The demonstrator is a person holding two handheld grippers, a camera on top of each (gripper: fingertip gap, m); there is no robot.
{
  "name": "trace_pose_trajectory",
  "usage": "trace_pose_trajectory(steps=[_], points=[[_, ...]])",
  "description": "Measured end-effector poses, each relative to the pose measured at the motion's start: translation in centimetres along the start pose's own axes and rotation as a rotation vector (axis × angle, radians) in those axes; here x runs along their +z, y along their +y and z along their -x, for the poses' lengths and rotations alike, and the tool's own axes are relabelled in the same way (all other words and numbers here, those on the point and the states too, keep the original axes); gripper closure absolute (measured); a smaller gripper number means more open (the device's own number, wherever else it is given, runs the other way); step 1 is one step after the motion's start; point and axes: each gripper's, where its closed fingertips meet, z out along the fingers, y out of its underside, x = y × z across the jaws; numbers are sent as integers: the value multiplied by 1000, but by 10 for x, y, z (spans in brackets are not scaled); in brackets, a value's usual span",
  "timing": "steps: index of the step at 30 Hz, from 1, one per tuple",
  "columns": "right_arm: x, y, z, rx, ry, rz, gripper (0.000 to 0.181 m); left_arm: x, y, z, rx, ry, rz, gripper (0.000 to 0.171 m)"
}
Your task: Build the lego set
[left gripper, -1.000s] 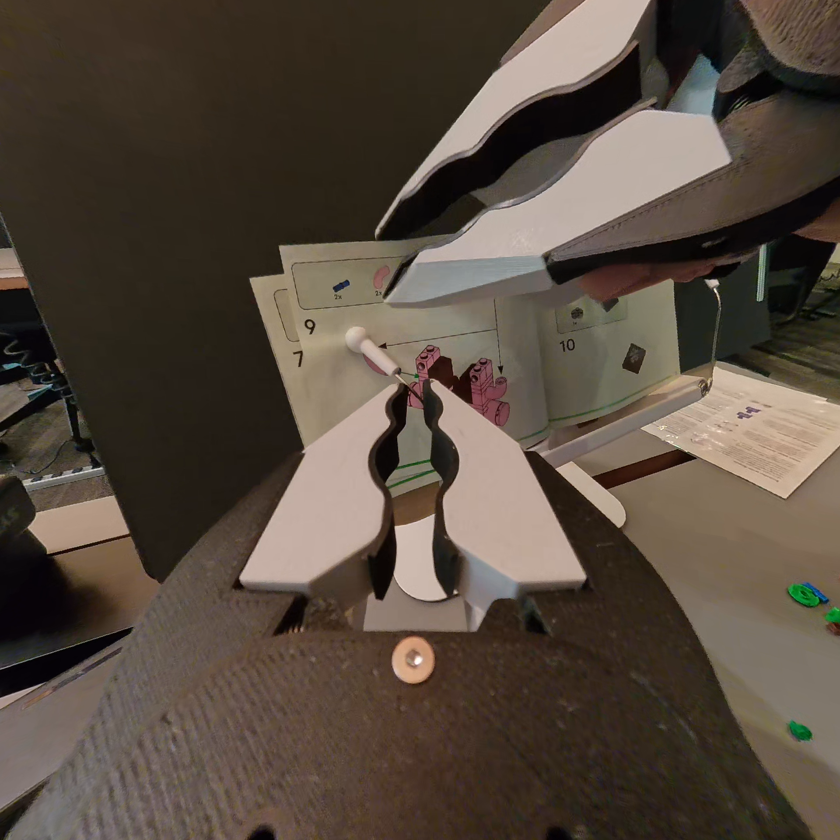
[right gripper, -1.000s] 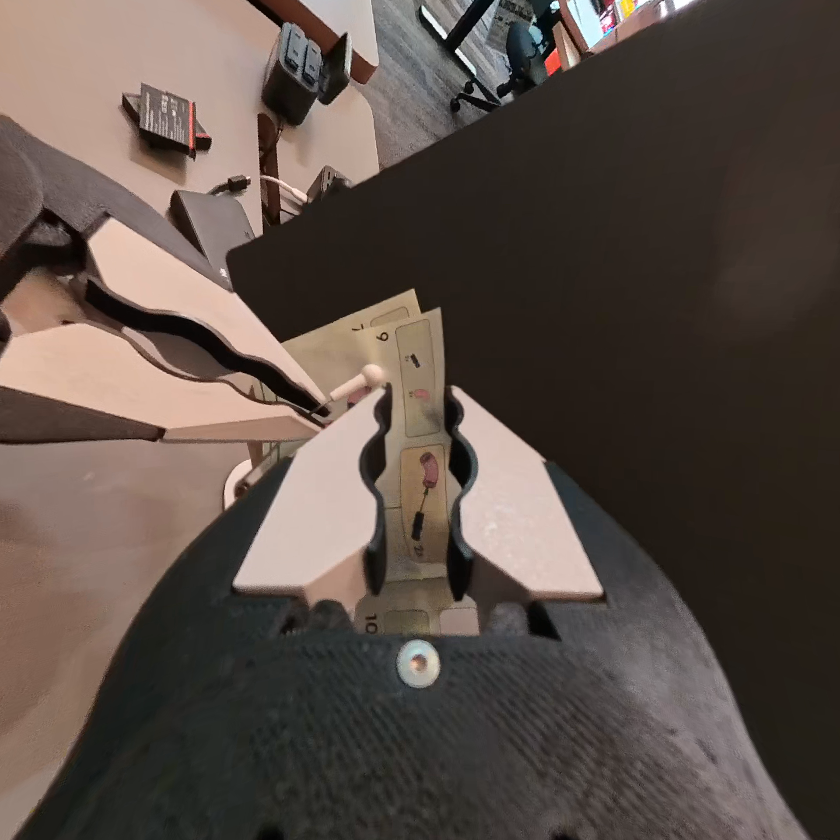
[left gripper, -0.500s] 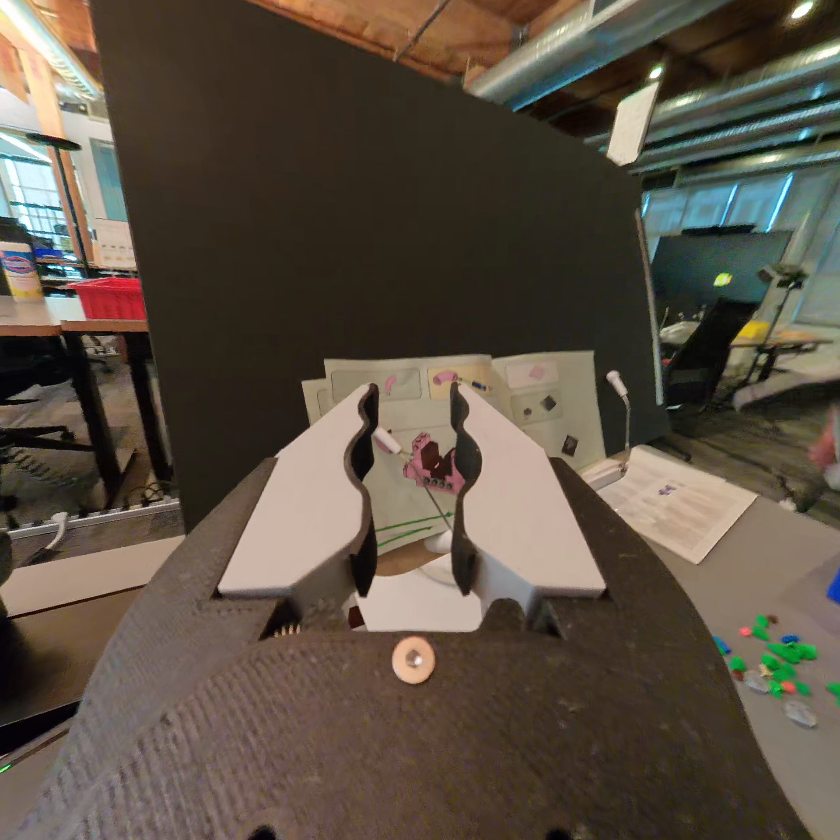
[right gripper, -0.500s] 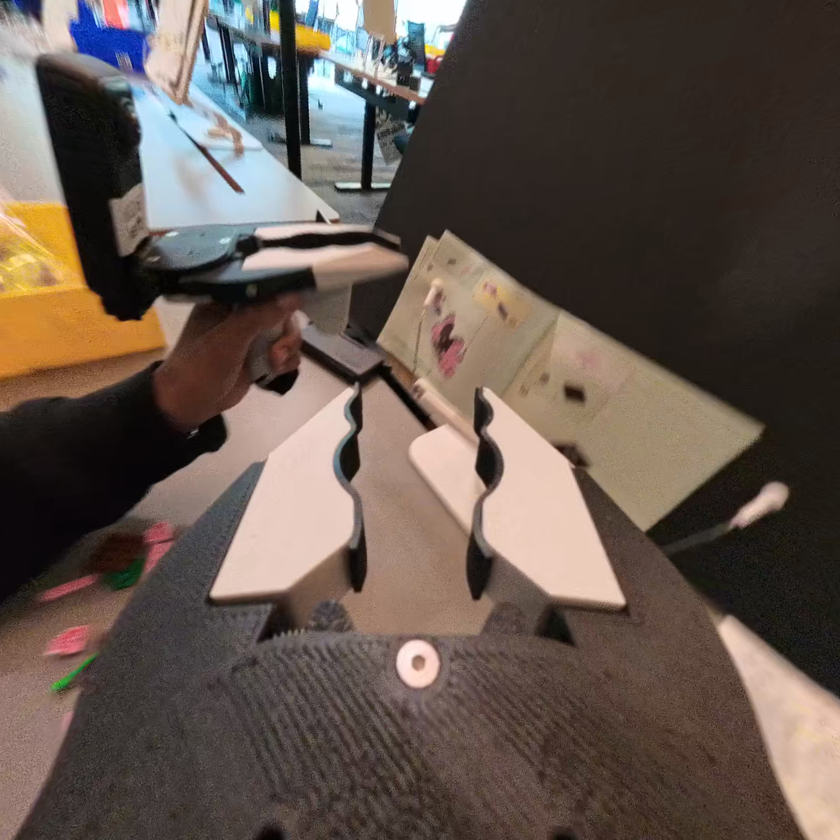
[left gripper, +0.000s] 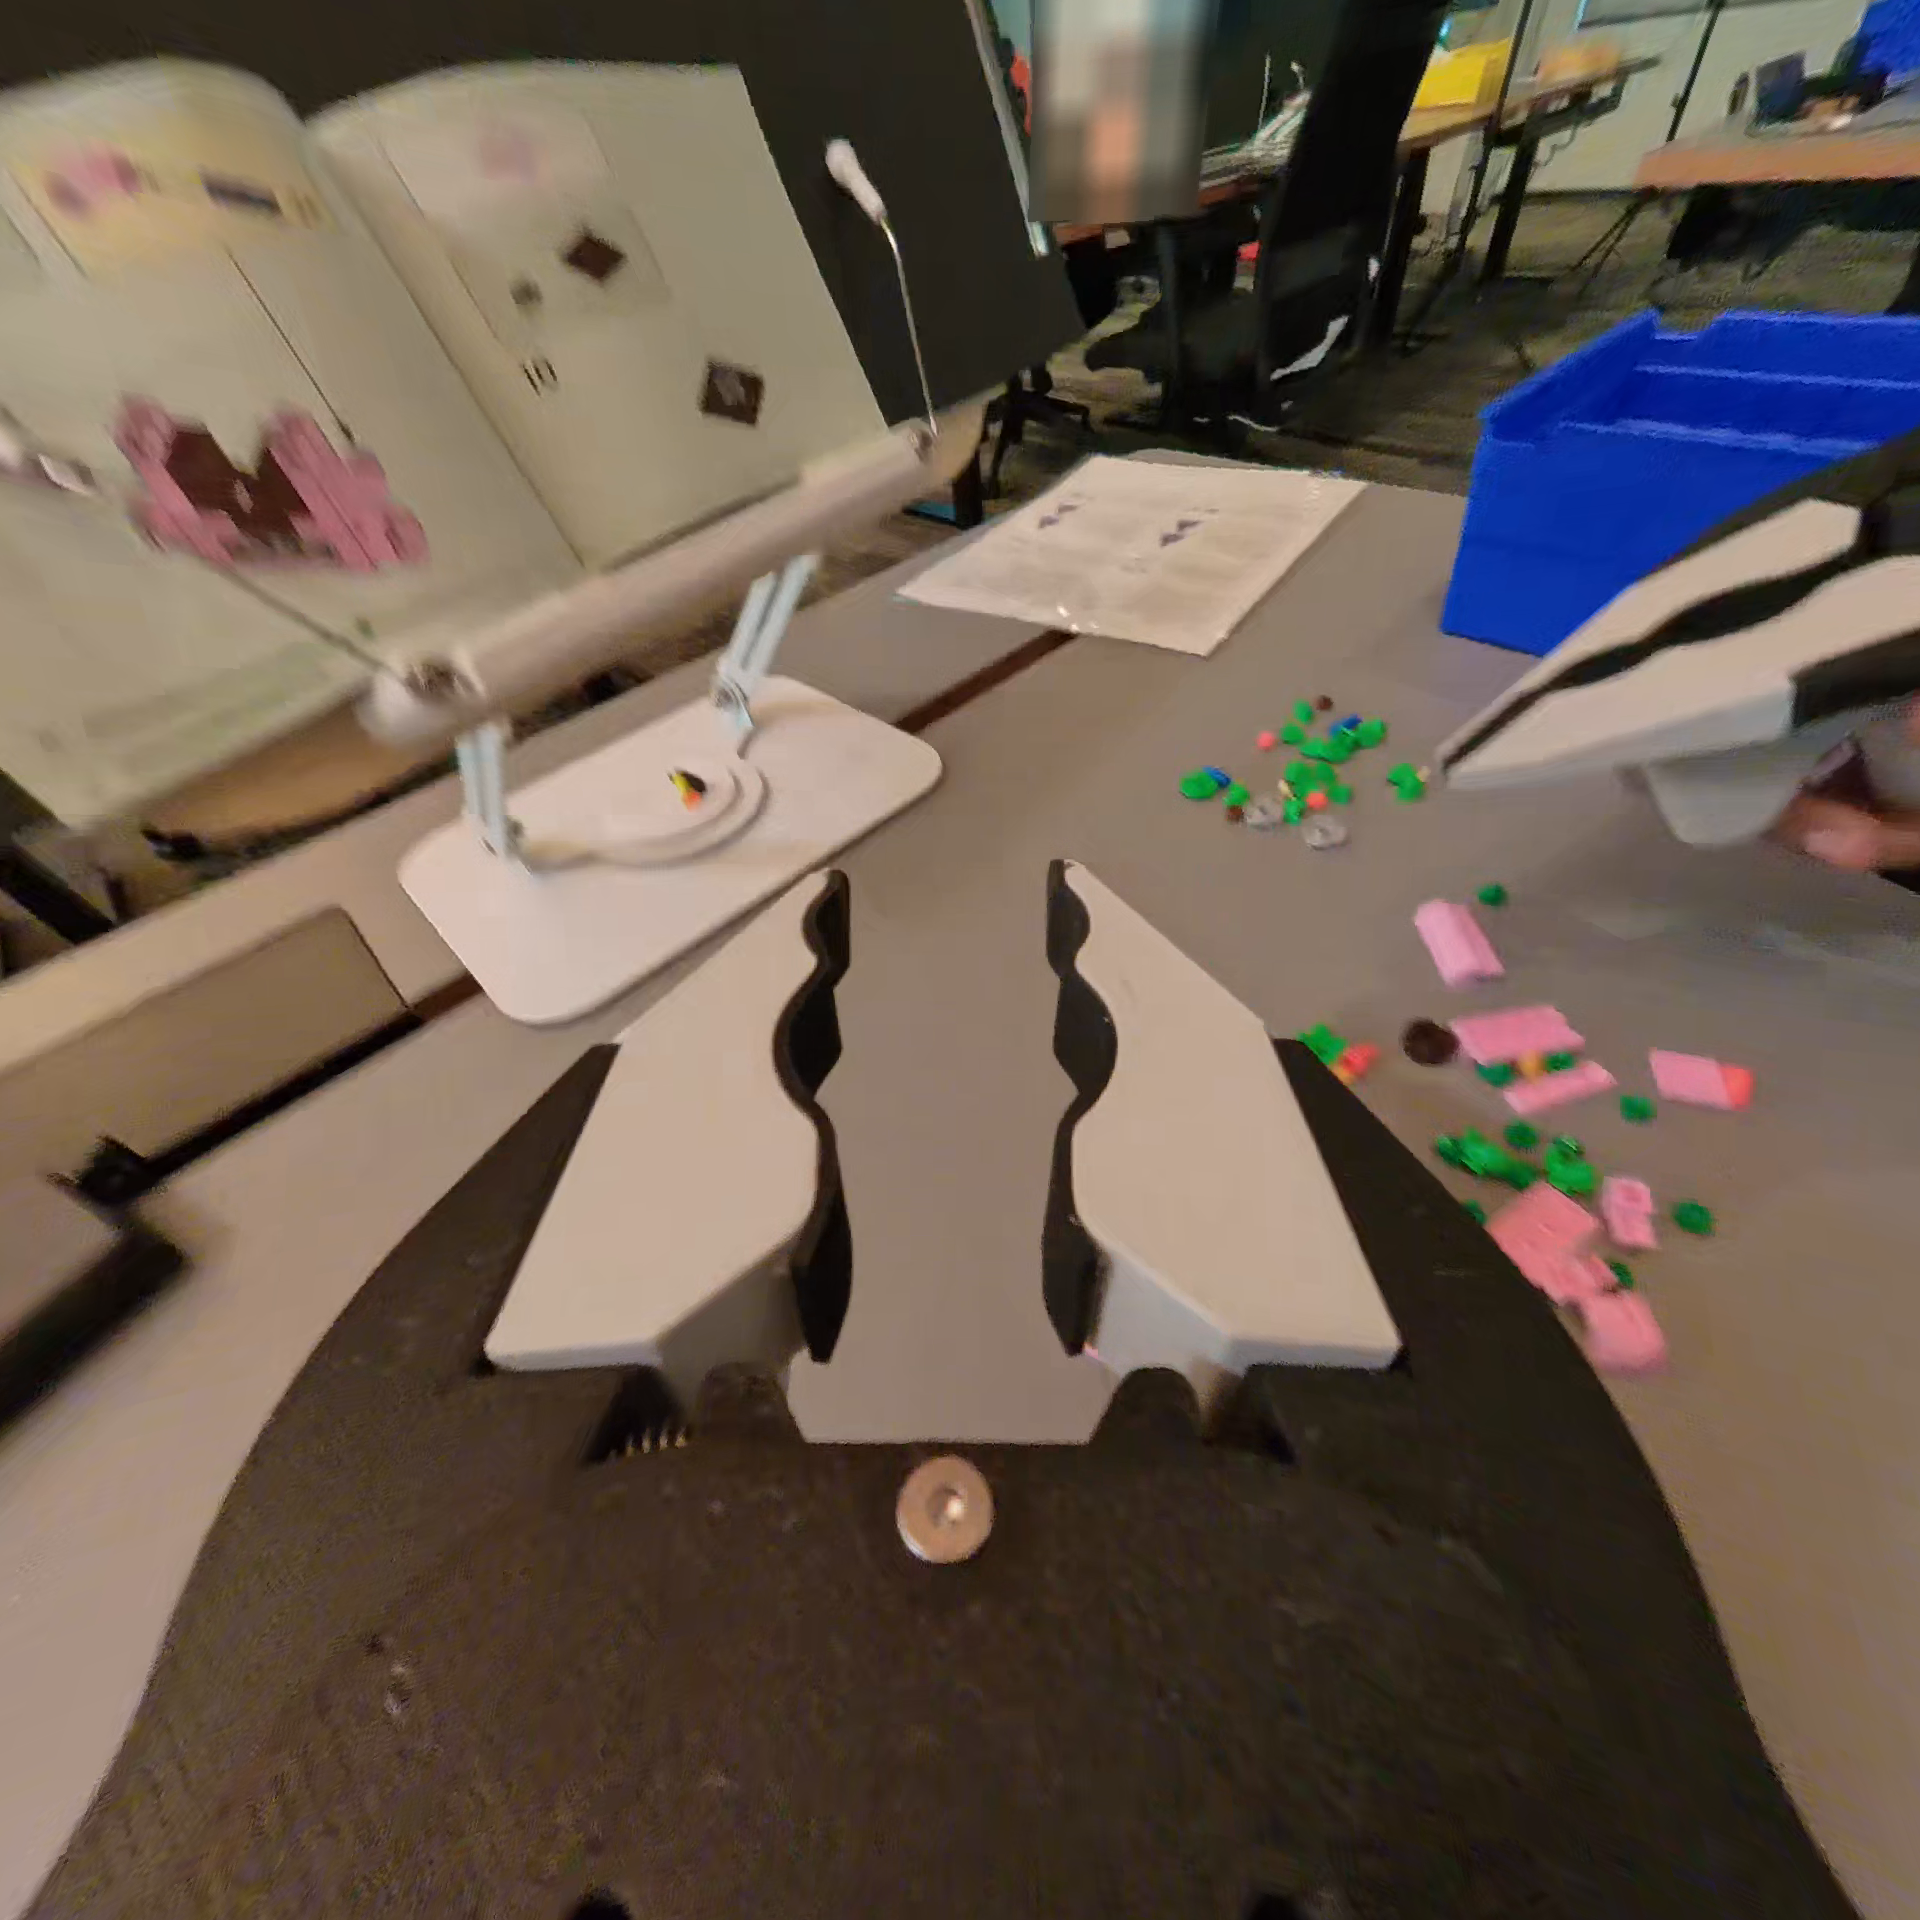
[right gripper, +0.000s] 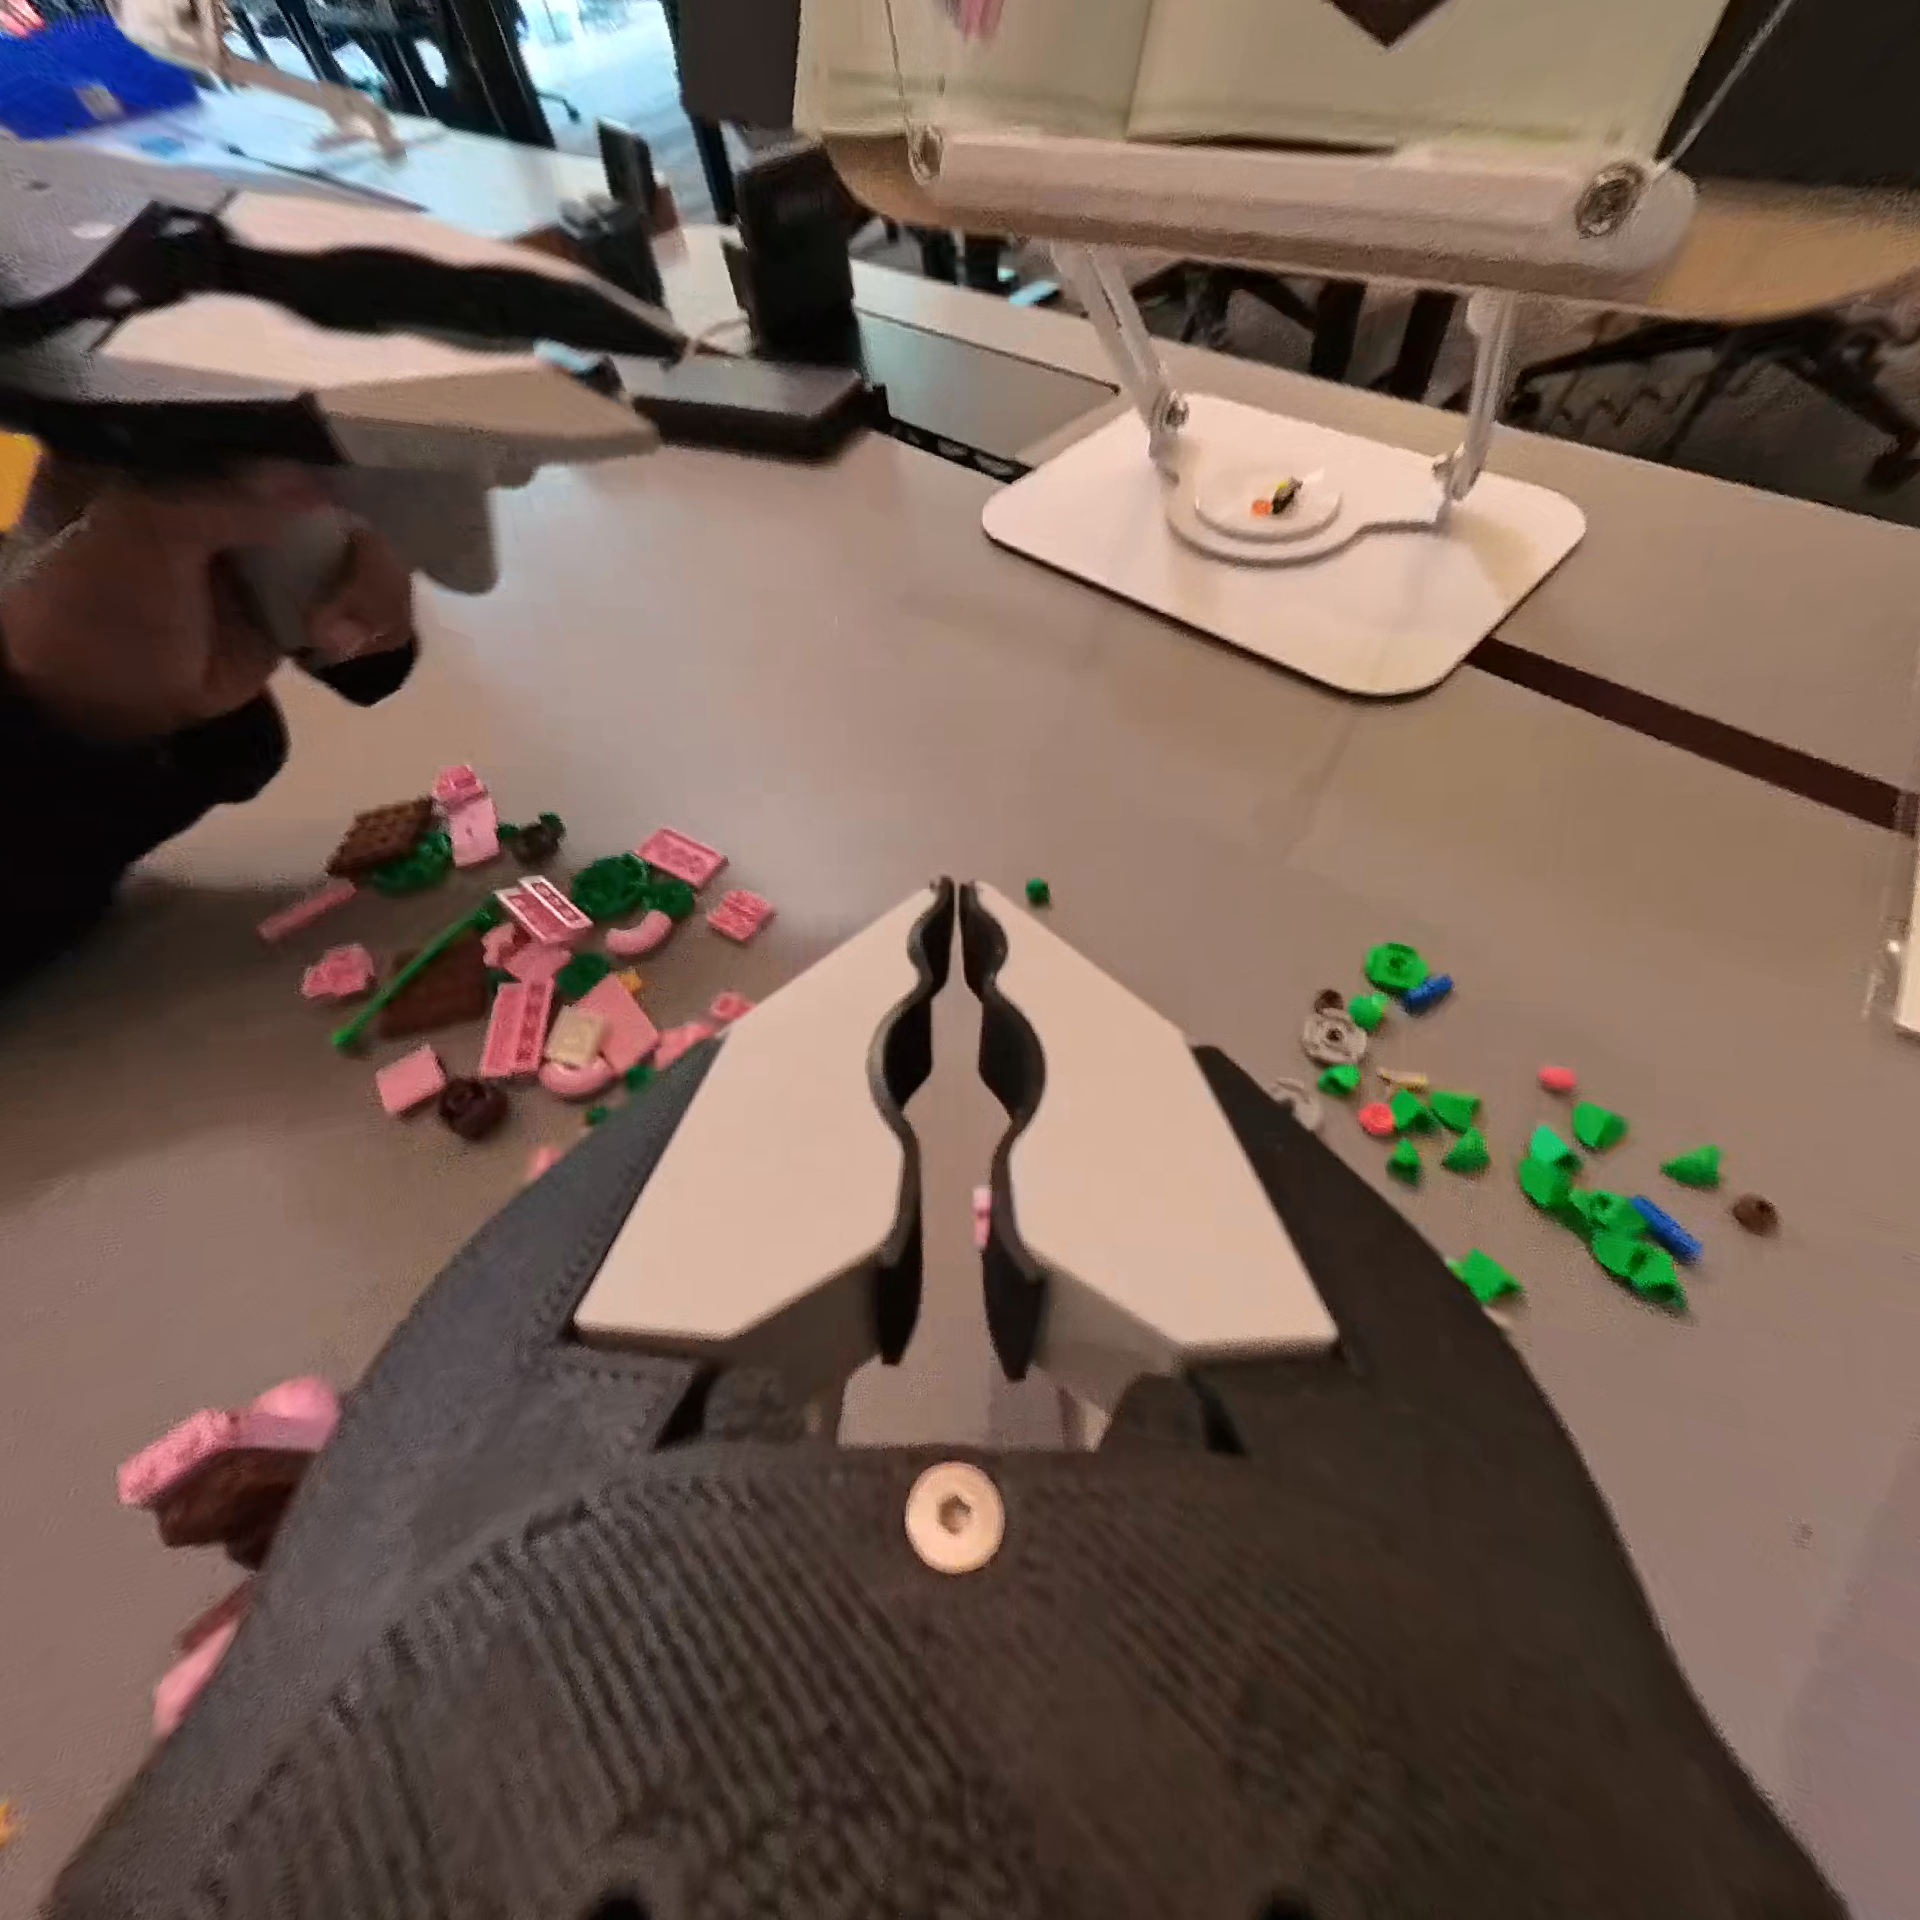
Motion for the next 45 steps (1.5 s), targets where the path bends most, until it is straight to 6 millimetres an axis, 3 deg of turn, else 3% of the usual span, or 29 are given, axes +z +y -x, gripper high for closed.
trace_pose_trajectory(steps=[5,10,14,17,20,23,26,28,32,36,40,45], points=[[-15,5,-23,-36,141,-39,164,-28,14,-21,-193,116,-81,171],[-19,14,-26,1,100,-60,180,-29,28,-17,-235,150,-24,171],[-19,17,-27,67,40,-66,181,-31,28,-16,-224,153,-22,171],[-17,17,-24,109,-19,-60,181,-39,24,0,-181,80,-43,171],[-17,15,-20,154,-98,-56,181,-53,21,31,-161,-29,-74,171],[-18,12,-8,226,-238,-51,181,-63,31,60,-192,-112,-71,171],[-23,4,-5,314,-330,-102,181,-65,36,67,-256,-92,-75,171],[-26,2,-15,283,-272,-119,181,-65,35,67,-277,-79,-90,171],[-32,1,-38,51,-36,-106,181,-60,38,62,-265,-67,-72,171],[-56,-2,-92,-126,384,-68,181,-54,40,51,-259,-35,-57,171],[-67,1,-116,-30,444,-93,181,-50,42,46,-241,-24,-47,171],[-57,15,-123,-30,472,-48,181,-48,42,41,-250,-1,-51,171]])
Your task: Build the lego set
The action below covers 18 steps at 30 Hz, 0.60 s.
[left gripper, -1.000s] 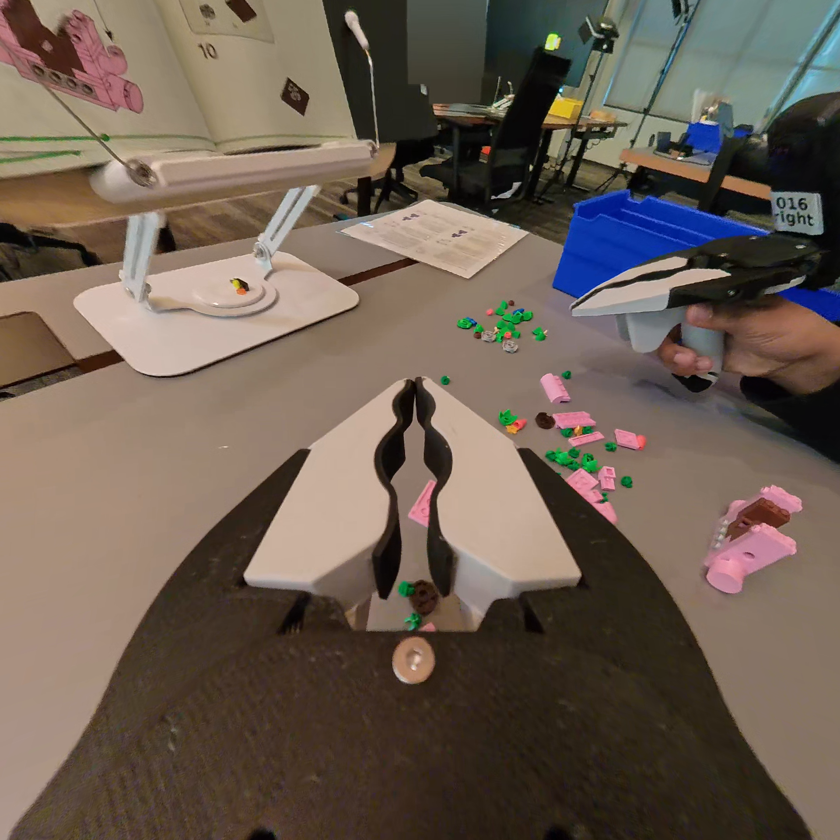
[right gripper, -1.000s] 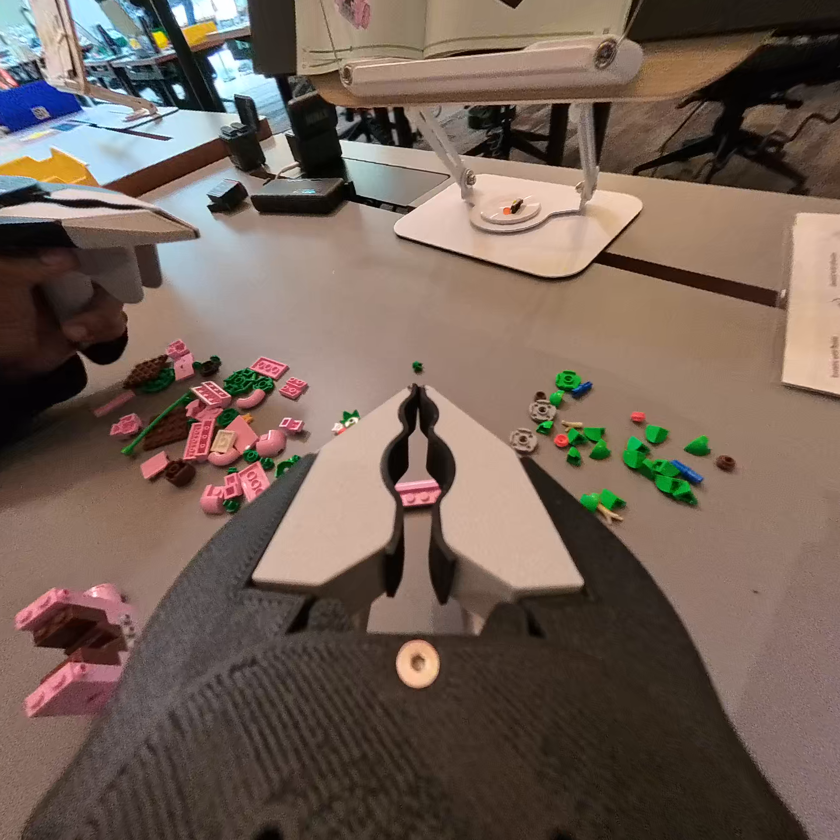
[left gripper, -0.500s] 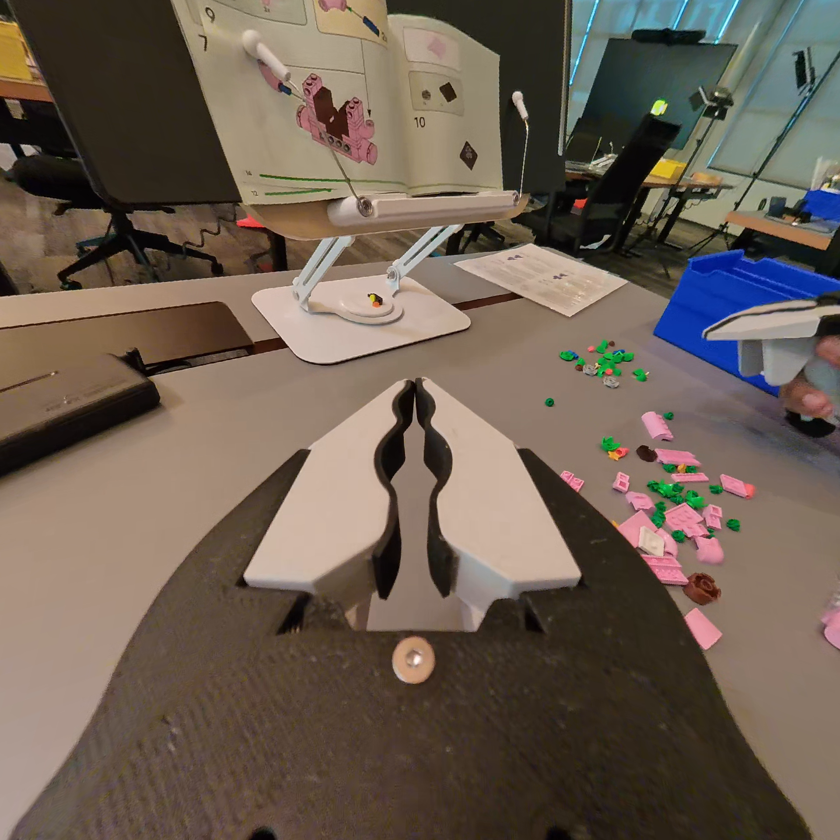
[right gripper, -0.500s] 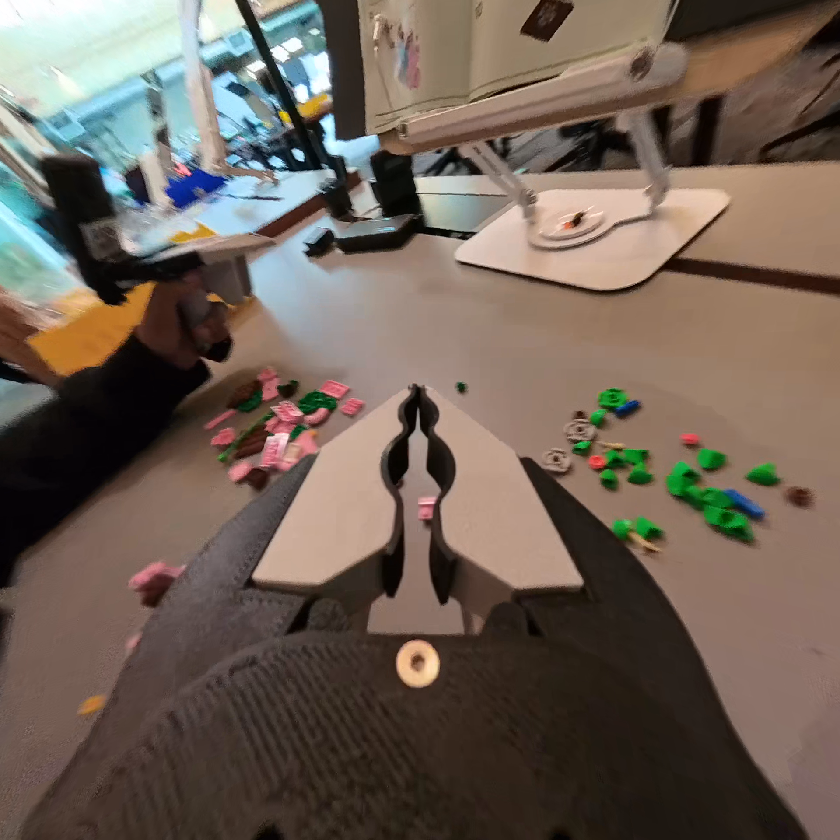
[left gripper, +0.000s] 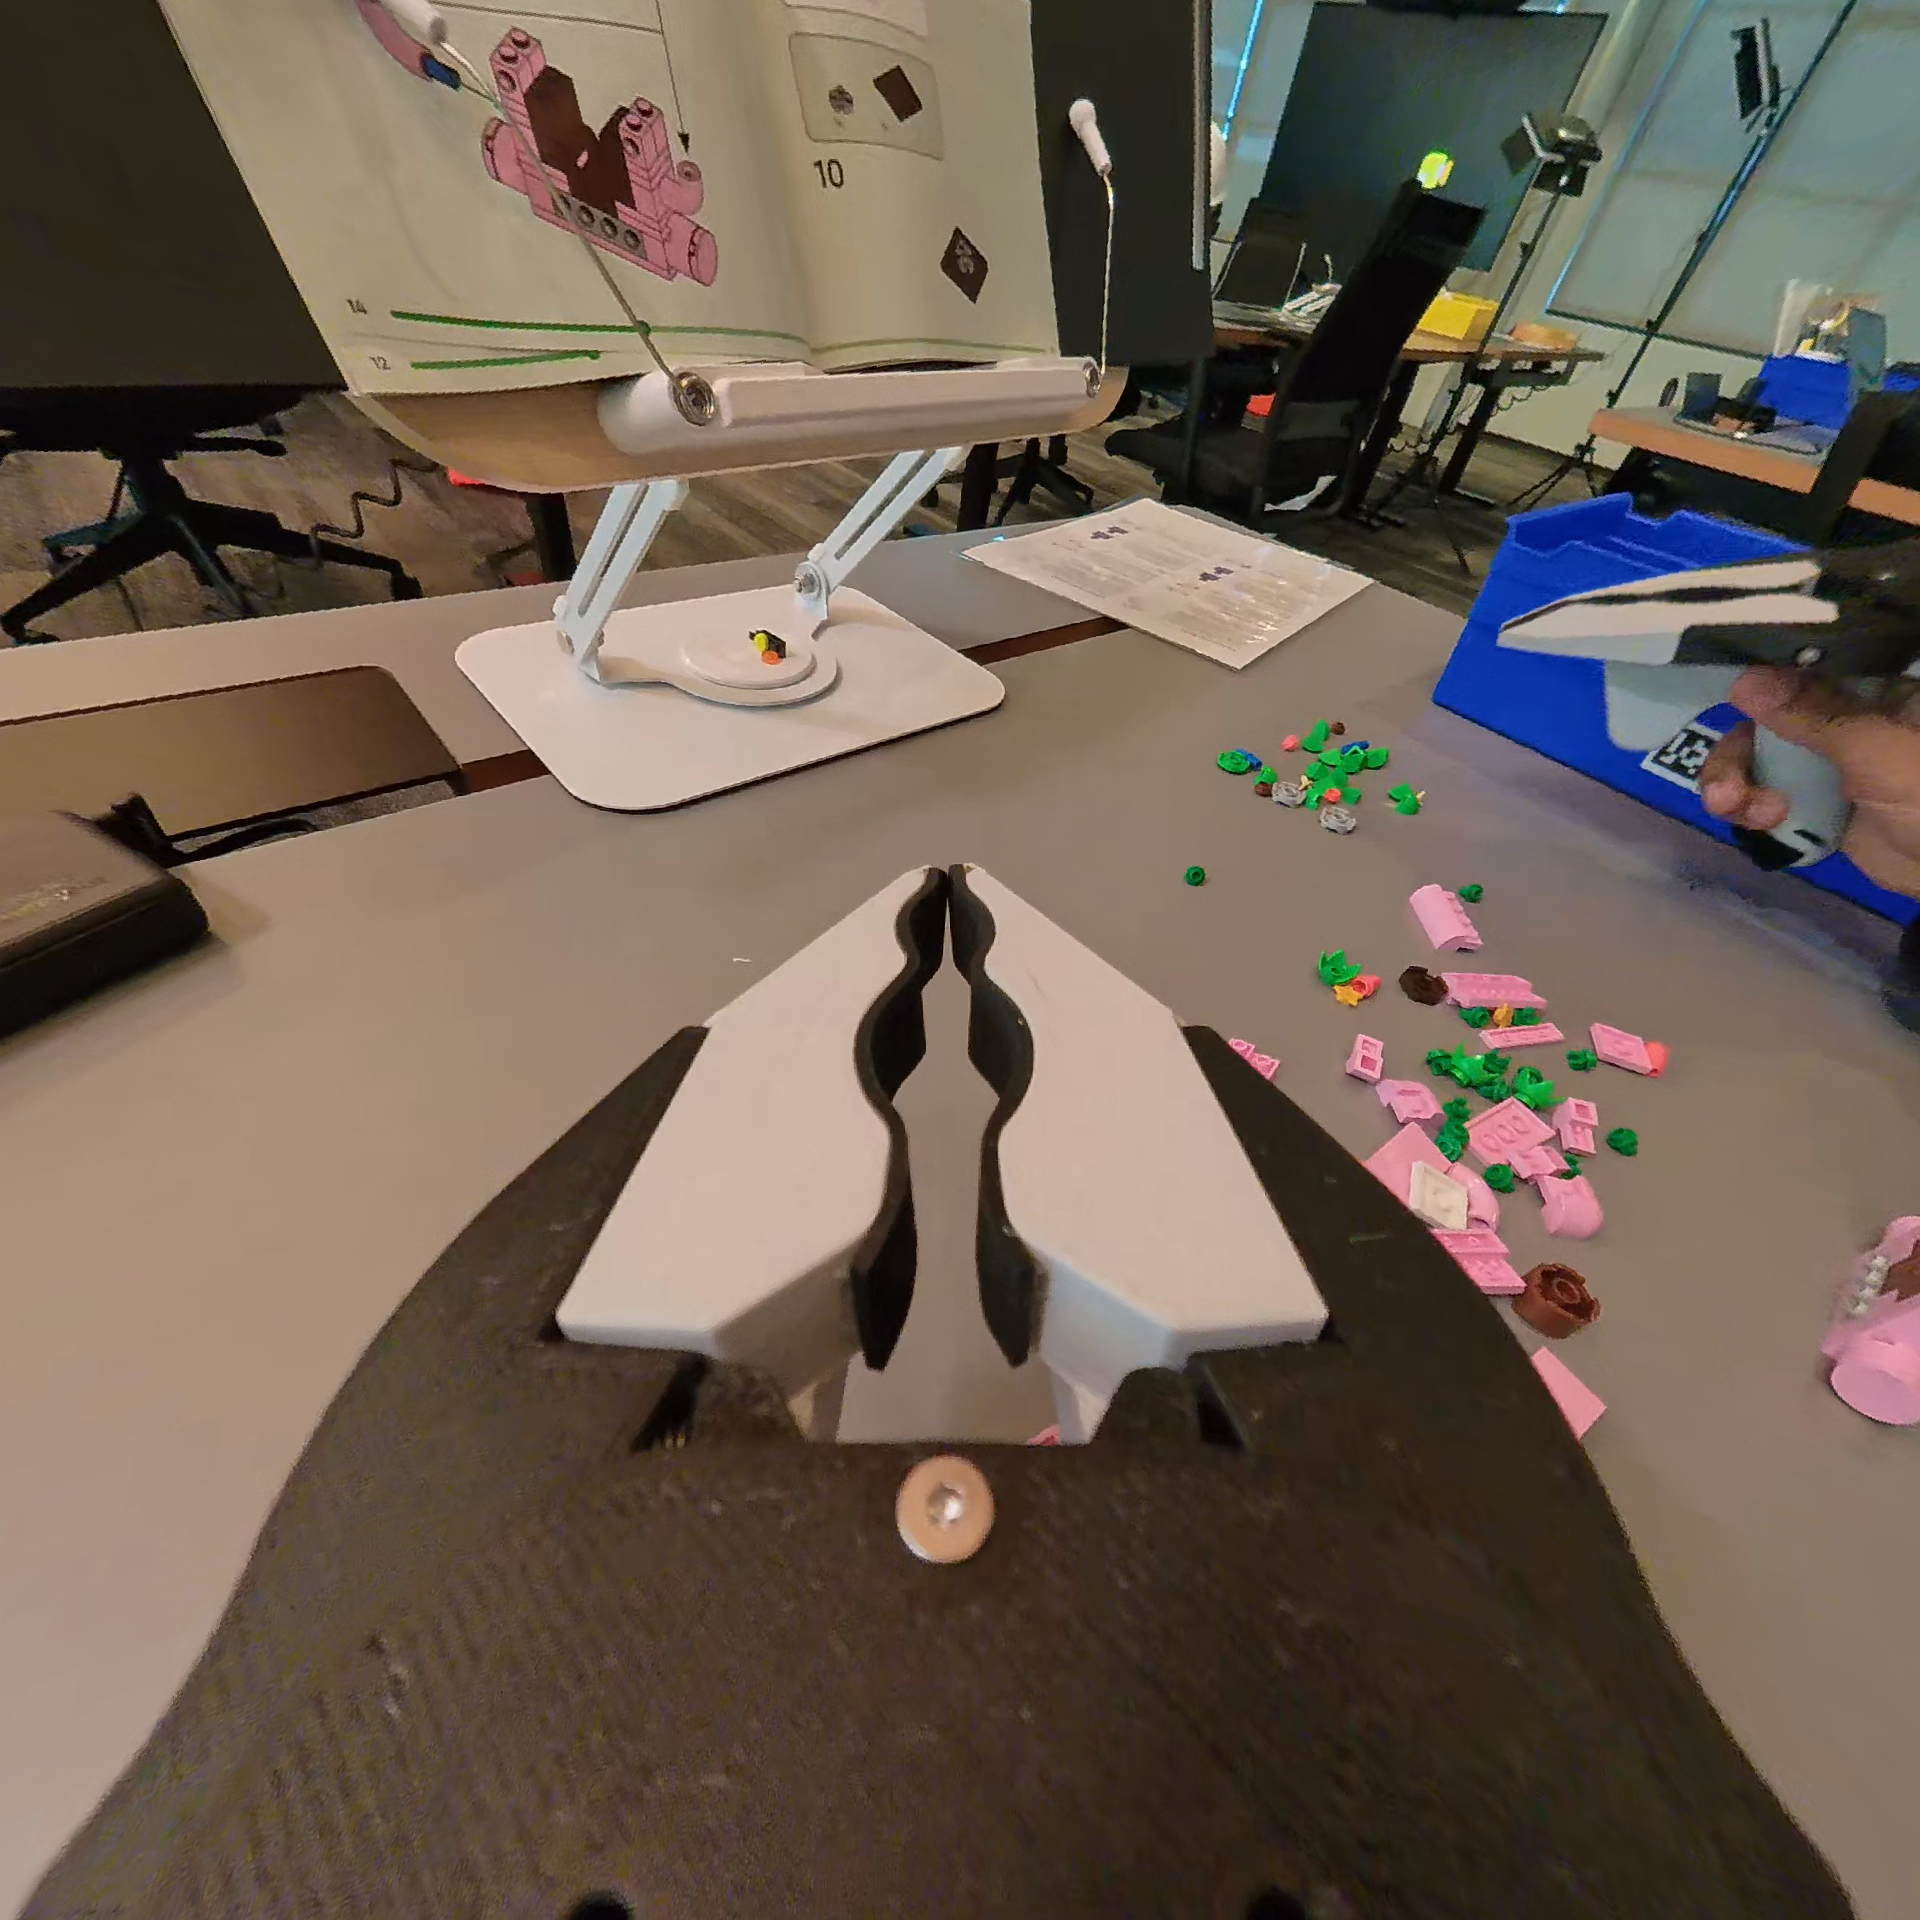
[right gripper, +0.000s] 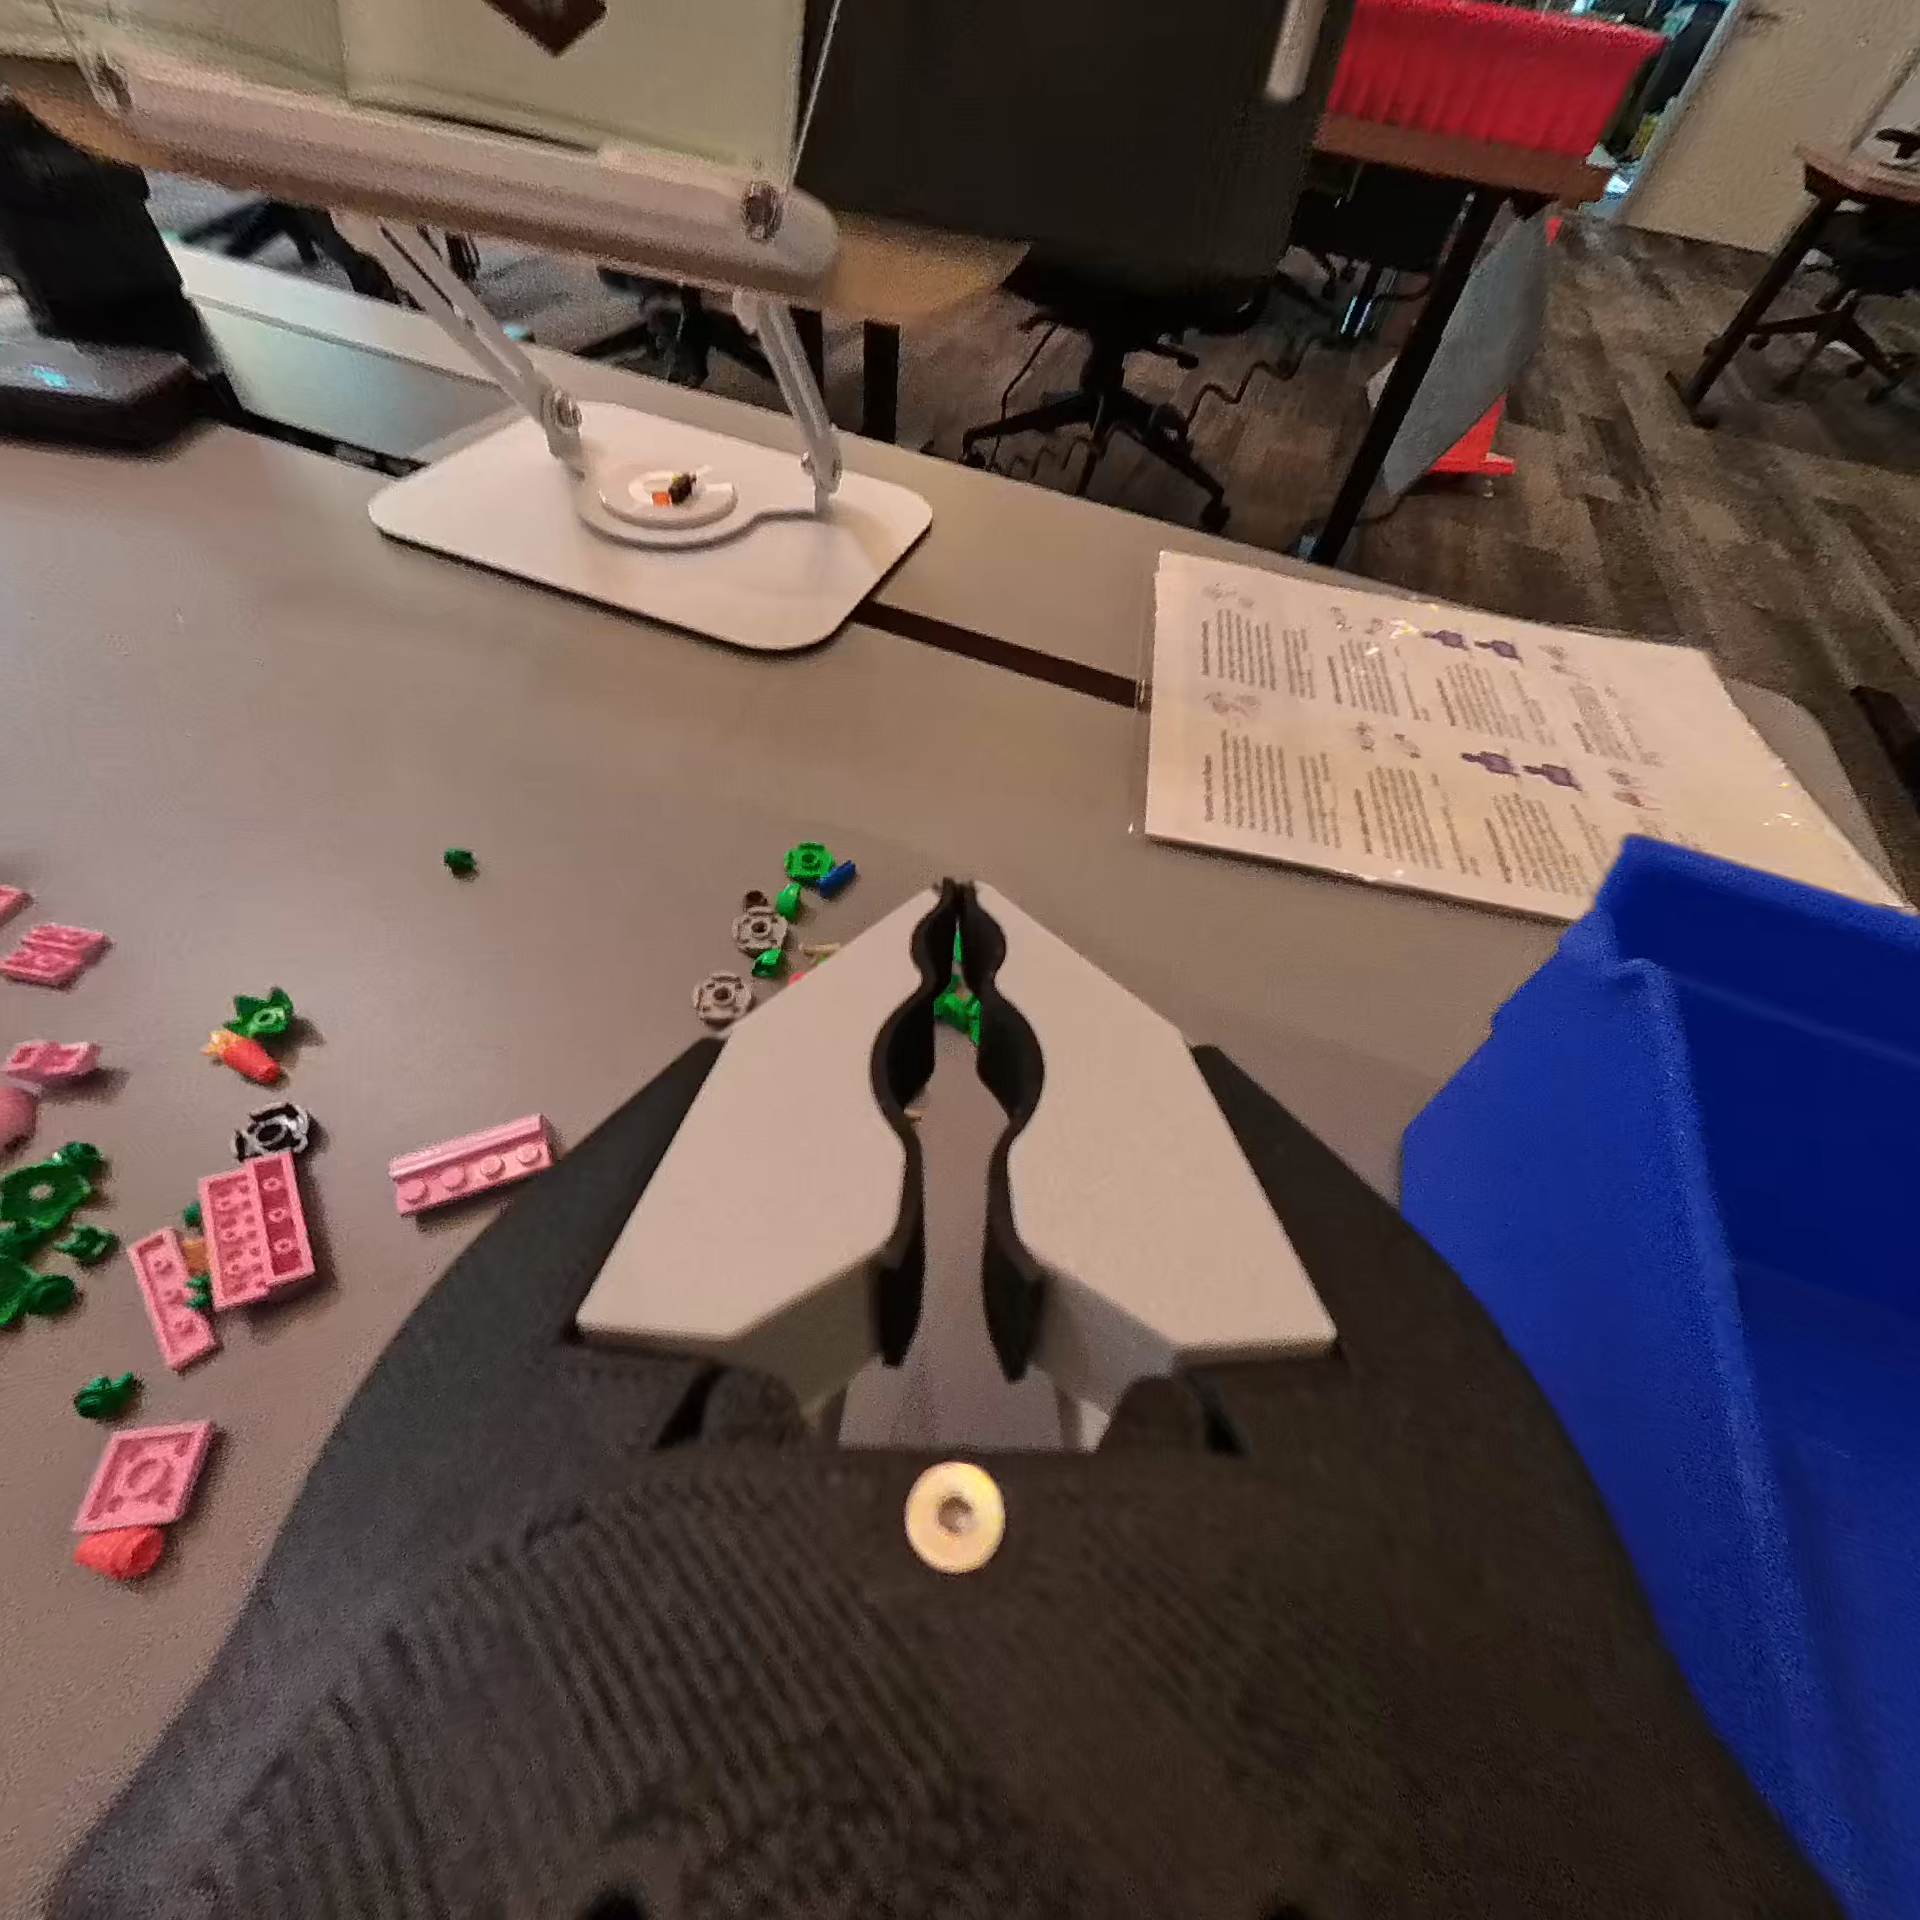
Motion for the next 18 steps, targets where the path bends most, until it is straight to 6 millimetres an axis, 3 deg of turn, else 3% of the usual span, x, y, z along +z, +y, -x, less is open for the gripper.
trace_pose_trajectory(steps=[3,10,18], points=[[6,8,9,-32,-16,36,181,0,-2,-3,-12,15,-9,171],[4,2,22,-67,-60,7,173,0,-1,0,10,-3,-5,171],[2,3,64,-167,-218,8,156,-2,-3,-1,21,-2,-13,171]])
